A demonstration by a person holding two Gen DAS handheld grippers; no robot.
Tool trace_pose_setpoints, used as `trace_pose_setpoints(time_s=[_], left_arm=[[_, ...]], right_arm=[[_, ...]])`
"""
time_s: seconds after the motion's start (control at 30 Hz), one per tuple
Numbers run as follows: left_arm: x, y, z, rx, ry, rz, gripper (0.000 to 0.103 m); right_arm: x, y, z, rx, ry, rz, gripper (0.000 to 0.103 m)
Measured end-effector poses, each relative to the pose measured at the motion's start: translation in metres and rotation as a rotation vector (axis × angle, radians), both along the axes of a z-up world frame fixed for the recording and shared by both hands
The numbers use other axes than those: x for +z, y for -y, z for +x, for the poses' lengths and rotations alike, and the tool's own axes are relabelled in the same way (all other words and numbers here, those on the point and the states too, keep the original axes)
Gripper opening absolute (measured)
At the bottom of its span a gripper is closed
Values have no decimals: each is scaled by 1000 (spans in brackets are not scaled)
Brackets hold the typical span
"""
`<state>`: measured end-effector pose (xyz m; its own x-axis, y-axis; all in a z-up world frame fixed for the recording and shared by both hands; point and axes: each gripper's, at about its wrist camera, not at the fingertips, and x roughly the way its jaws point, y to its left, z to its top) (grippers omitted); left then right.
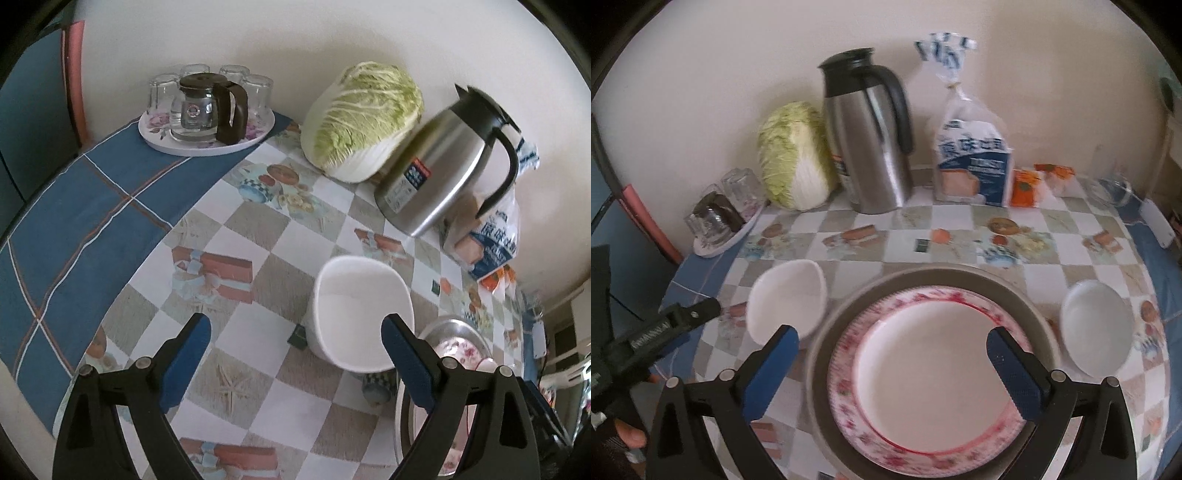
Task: Organize plates and bowls
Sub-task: 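Move both grippers toward the white square bowl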
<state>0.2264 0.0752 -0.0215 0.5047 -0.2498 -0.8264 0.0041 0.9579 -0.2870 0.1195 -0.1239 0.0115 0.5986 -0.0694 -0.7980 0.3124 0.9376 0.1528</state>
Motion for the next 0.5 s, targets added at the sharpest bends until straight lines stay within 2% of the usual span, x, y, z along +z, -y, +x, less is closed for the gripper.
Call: trace_pose_setpoints(time_s=[0.27,0.5], left_arm=[[-13,-9,10,12,-9,-61,94],[-36,-19,22,19,-54,-108,94]], right_arm=[[9,-32,46,85,-9,-22,103],[-6,-40,79,92,-65,-32,102]])
